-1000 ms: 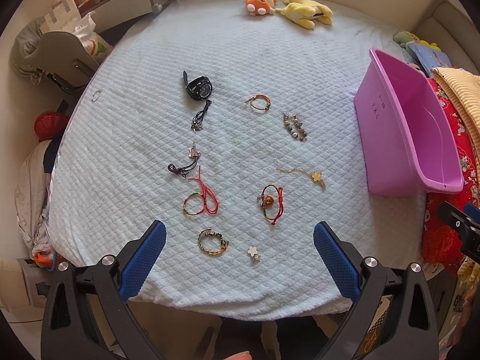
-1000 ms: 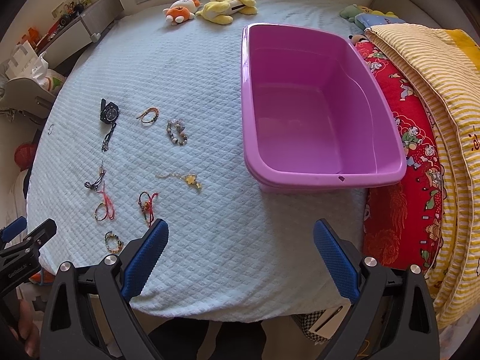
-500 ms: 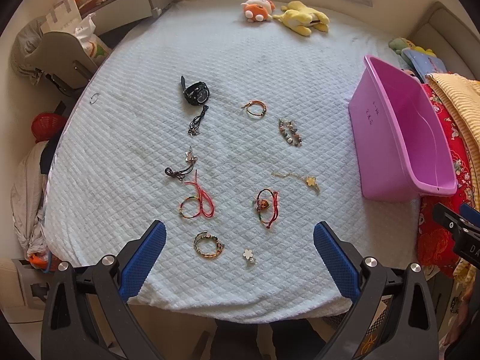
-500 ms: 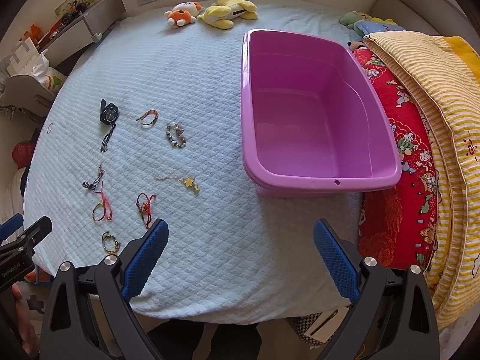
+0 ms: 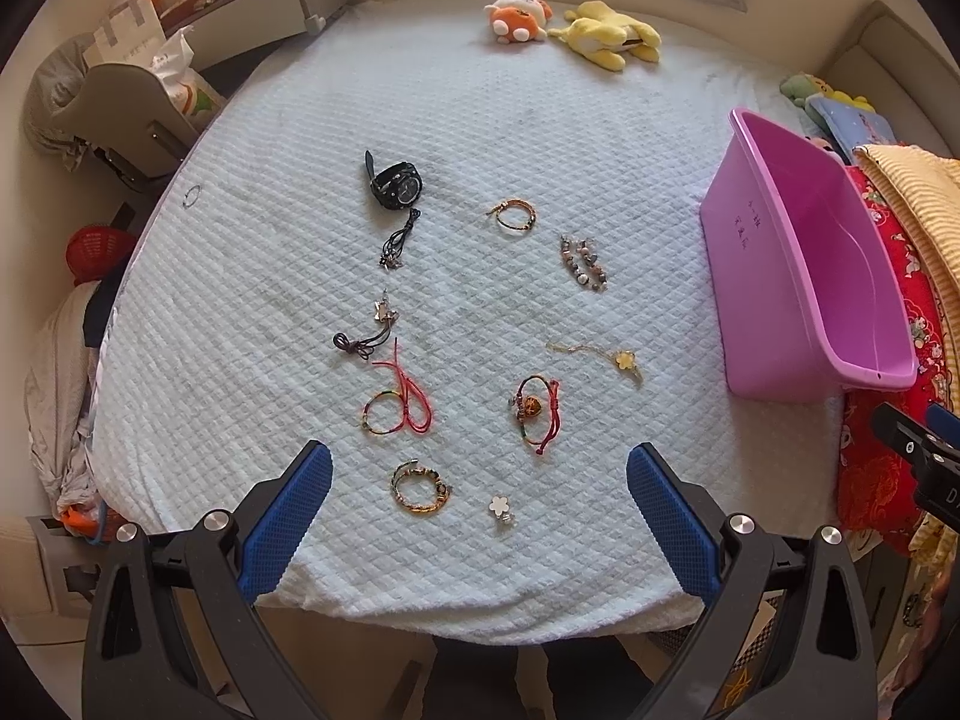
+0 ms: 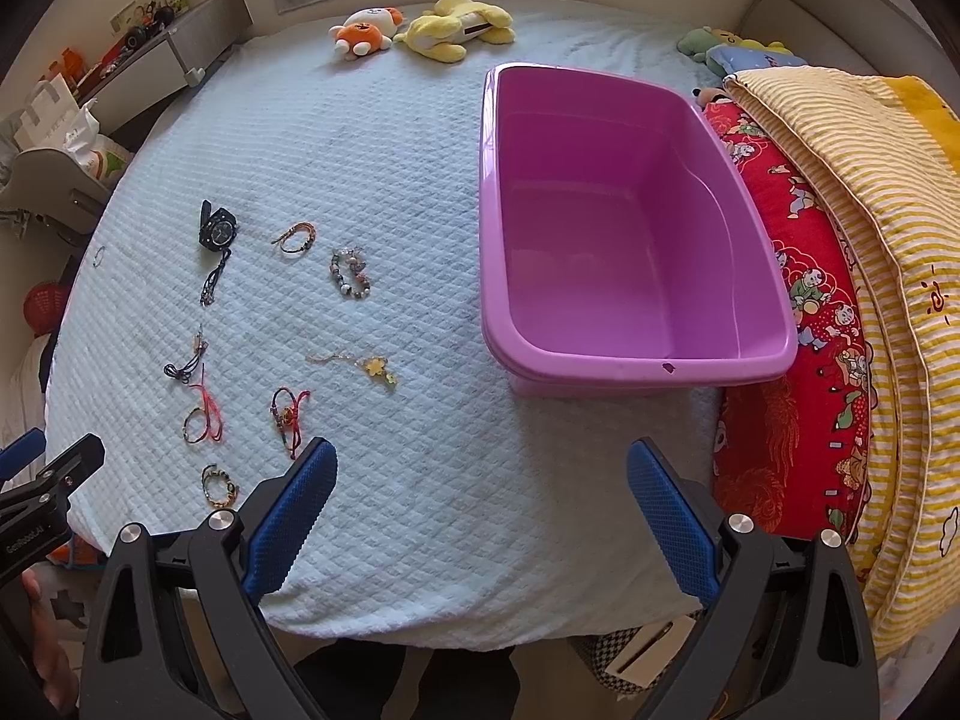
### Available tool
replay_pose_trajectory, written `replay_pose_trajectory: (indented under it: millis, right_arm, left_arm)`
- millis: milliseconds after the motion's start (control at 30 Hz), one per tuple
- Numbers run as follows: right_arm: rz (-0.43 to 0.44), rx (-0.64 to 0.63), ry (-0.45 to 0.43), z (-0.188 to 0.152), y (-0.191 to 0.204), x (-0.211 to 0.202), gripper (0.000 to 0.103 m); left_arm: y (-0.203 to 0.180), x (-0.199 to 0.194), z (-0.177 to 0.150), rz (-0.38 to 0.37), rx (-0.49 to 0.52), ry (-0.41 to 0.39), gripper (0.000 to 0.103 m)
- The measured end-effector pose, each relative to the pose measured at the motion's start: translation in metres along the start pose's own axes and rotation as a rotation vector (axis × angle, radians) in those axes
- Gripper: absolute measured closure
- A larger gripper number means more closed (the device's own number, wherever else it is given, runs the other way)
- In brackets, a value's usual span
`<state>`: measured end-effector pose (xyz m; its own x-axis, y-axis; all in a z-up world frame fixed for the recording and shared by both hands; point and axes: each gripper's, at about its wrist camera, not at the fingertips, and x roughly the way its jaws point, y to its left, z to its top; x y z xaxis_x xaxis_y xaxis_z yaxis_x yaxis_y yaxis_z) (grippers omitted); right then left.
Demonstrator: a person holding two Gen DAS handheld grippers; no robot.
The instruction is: Organize jewelry
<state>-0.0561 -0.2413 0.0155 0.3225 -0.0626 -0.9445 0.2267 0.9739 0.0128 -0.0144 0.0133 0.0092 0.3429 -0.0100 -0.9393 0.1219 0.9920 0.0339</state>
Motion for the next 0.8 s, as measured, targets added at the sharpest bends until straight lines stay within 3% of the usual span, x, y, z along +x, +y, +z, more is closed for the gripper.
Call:
replay_pose_trajectory:
  millis: [467, 800]
  right_arm:
    - [0.004, -0.002, 0.0, -0.001, 0.002, 0.0, 0.01]
    - [0.028, -0.014, 0.016, -0.013, 0.025, 0.01, 0.01]
  left_arm:
    - [0.004, 0.002, -0.004, 0.011, -0.008, 0.007, 0.006]
    - [0.028, 0.006, -0.018, 0.01, -0.034, 0.02, 0.006]
